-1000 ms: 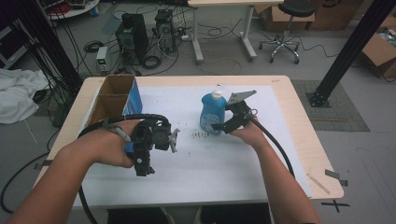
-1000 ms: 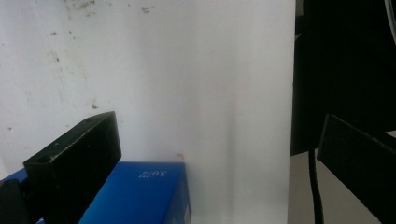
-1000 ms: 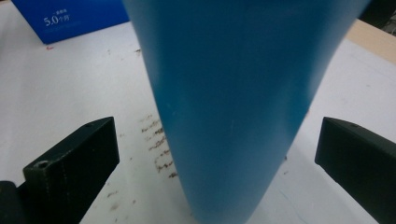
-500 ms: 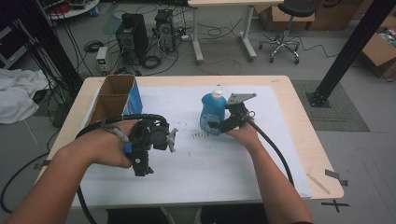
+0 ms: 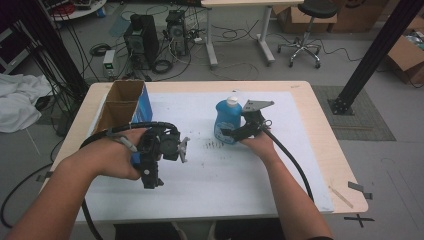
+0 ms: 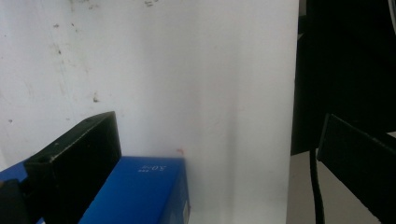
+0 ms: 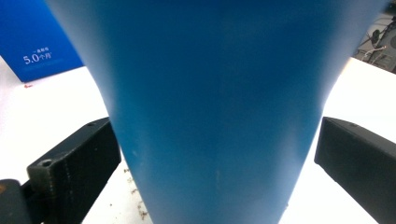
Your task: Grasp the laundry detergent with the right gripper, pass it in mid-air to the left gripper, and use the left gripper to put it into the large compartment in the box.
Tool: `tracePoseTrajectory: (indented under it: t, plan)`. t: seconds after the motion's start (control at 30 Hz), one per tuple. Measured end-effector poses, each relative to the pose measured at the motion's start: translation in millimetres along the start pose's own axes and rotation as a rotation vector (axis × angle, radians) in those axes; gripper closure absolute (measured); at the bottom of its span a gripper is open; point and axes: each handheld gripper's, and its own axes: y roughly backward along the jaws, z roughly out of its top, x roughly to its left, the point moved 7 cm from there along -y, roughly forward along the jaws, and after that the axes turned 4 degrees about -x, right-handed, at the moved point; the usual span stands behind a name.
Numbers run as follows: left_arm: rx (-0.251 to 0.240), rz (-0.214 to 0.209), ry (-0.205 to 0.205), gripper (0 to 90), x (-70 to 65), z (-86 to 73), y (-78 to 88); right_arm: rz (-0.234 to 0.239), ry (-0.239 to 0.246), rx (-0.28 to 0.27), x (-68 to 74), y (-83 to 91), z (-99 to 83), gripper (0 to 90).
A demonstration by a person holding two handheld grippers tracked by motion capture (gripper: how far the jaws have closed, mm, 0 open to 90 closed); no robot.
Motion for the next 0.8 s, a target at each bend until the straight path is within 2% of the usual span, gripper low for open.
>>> tracePoseTrajectory:
  t: [0.33, 0.8]
  plan:
    - [-0.001, 0.004, 0.006, 0.1, -0.9, -3.5, 0.6, -0.018, 0.014, 0.003, 0.1, -3.2, -0.4, 6.5]
    - [0.005, 0.003, 0.009, 0.1, 0.1, -5.4, 0.4, -0.008, 0.014, -0.009, 0.3, -4.8, 0.7, 13.4]
